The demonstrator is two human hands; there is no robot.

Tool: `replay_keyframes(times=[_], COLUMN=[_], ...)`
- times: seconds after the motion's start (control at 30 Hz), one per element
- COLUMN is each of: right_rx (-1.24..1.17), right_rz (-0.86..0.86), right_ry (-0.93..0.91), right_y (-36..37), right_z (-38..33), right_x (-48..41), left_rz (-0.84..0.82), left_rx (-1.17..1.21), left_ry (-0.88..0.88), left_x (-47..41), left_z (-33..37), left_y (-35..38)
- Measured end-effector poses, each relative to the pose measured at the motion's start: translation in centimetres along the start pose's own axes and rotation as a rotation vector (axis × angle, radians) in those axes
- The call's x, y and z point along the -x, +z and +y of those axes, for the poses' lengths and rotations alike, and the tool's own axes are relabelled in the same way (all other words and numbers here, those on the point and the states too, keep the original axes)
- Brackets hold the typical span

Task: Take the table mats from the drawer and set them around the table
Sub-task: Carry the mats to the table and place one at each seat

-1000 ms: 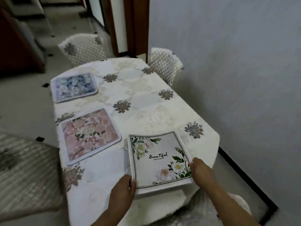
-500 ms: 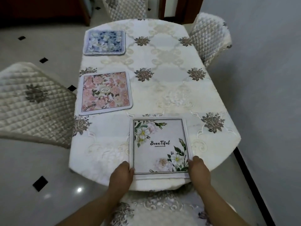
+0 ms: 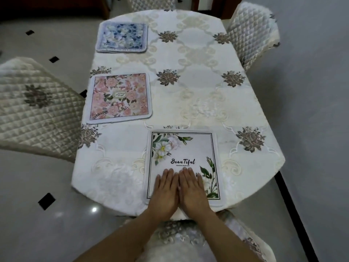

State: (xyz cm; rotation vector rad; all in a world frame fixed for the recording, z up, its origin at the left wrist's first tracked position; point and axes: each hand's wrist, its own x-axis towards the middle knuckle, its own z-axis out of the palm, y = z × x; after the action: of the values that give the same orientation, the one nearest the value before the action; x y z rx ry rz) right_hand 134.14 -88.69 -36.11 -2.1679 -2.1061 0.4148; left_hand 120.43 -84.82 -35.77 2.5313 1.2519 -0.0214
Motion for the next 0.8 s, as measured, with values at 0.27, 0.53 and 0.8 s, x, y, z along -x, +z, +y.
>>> replay_keyframes(times=[0.27, 0.53, 0.8], right_rx=[-0.131, -0.132, -0.037], right_rz=[-0.006, -0.041, -0.04], right_ry=[-0.025, -0.093, -0.164], right_y=[-1.7, -4.3, -4.2], right_z=[8.1, 7.7, 8.6], right_x=[1.7, -10.1, -18.3], left_rz=[0.026, 0.089, 0.086], left_rx=[0.023, 0.099, -0.024], left_ry=[0.026, -0.074, -0.087], left_x=[1.7, -10.6, -18.5], left_z=[-3.7, -3.7, -6.9], left_y=[-0.2, -2.8, -3.6])
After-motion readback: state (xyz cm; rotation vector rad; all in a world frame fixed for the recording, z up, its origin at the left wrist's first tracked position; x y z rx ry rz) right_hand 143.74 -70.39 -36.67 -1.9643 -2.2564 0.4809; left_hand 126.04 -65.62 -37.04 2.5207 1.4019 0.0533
